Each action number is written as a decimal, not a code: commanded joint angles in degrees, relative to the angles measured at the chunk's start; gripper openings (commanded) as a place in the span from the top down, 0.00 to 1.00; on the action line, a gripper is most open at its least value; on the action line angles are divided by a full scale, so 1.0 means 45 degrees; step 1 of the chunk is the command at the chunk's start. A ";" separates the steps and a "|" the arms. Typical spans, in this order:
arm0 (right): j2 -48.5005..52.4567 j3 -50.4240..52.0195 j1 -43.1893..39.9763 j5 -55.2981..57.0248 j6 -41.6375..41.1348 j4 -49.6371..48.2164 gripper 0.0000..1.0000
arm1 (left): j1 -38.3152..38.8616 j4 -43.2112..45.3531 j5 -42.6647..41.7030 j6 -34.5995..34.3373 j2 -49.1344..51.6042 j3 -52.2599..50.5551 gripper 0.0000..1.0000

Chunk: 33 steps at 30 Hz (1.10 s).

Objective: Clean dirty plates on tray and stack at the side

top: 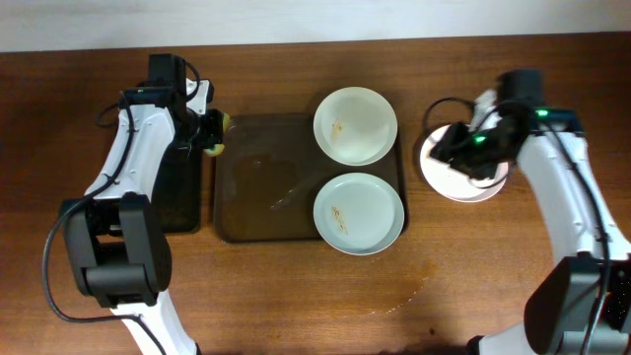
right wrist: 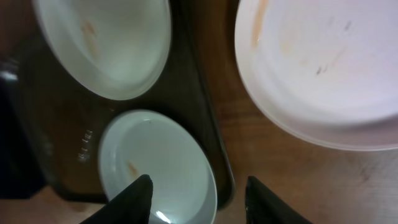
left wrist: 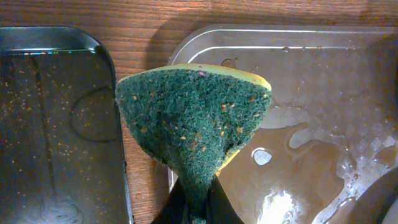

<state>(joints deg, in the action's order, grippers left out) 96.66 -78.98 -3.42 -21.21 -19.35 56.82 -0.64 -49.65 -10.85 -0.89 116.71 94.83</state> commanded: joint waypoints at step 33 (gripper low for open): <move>0.3123 0.2297 0.7980 0.4614 -0.7635 -0.6562 0.96 | 0.0175 -0.0423 -0.0204 0.0243 0.0068 0.0102 0.99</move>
<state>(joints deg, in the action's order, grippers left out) 106.43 -68.14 29.69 -4.34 -42.48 29.41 -0.58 -50.65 -10.96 -0.86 116.71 94.83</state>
